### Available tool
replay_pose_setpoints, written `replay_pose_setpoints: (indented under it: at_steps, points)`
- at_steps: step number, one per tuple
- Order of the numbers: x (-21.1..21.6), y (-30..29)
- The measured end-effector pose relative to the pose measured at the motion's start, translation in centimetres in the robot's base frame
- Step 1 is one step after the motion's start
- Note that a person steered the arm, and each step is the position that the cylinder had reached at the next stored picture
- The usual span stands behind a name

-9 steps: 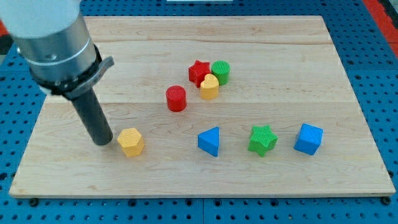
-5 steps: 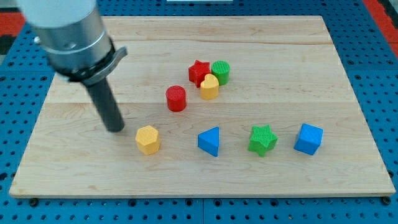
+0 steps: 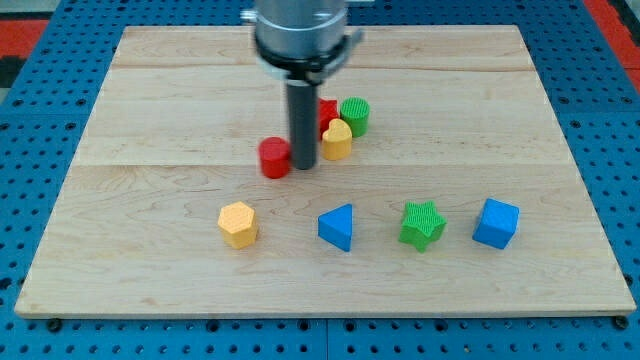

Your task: Move the red circle parallel to the yellow hexagon

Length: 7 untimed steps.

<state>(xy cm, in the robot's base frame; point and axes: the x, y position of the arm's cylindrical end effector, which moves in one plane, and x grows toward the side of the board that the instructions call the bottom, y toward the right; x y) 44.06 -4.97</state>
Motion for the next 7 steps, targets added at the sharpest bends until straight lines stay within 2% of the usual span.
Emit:
replay_pose_setpoints:
  at_steps: [1,2,3,4,6,7]
  points:
    - [0.2,-9.3]
    - [-2.8,-9.3]
    - [-2.0,-15.8]
    - [0.5,-17.8]
    - [1.5,-25.4]
    - [2.3,-19.3]
